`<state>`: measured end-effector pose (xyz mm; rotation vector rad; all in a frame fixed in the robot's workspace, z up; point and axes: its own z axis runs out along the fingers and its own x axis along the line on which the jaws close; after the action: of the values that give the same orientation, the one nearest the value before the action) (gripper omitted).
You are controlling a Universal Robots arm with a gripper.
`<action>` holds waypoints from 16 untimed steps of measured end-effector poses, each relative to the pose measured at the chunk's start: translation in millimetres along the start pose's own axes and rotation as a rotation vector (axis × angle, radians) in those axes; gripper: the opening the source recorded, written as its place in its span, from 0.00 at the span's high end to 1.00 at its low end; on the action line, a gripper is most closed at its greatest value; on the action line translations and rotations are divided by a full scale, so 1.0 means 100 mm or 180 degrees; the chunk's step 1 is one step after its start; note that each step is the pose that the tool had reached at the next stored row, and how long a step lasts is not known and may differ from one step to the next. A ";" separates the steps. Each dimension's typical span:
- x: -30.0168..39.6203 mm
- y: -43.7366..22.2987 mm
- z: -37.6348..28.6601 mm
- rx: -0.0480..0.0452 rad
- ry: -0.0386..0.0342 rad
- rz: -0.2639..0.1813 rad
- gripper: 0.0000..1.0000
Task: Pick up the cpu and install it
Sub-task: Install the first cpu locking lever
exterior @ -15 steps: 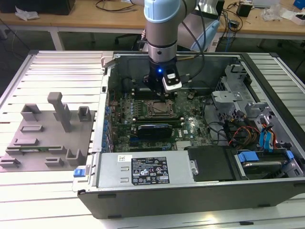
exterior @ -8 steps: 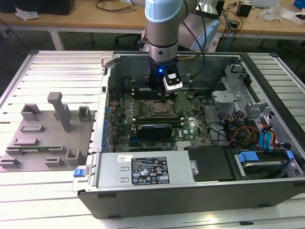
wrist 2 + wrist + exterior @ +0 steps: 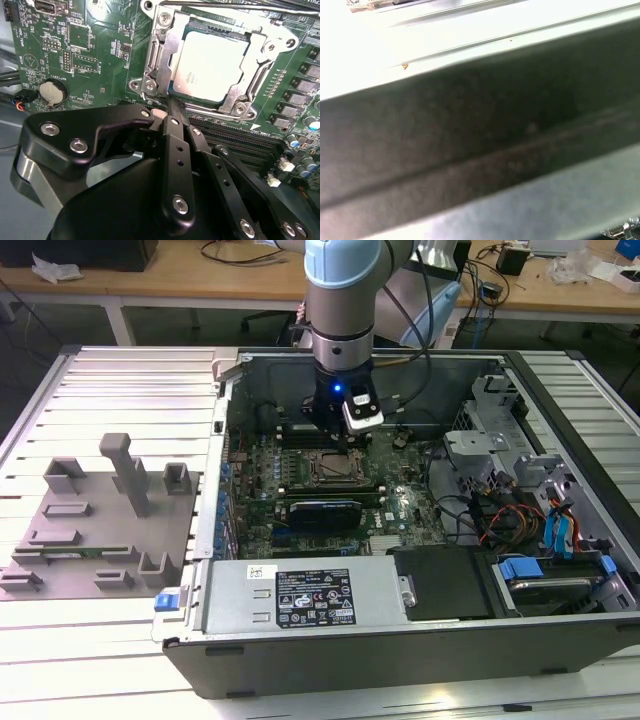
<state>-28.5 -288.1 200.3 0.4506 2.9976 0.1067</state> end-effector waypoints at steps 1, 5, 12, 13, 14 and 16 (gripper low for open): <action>0.000 0.000 0.000 -0.0001 0.0001 0.0000 0.89; -0.006 0.003 0.000 -0.0006 0.0003 0.0000 0.89; -0.019 0.010 0.003 -0.0011 0.0003 0.0001 0.89; -0.020 0.010 0.003 -0.0012 0.0004 0.0002 0.89; -0.021 0.011 0.003 -0.0012 0.0004 0.0002 0.89; -0.021 0.011 0.002 -0.0012 0.0004 0.0001 0.89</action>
<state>-26.1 -287.7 200.5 0.4509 2.9979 0.1128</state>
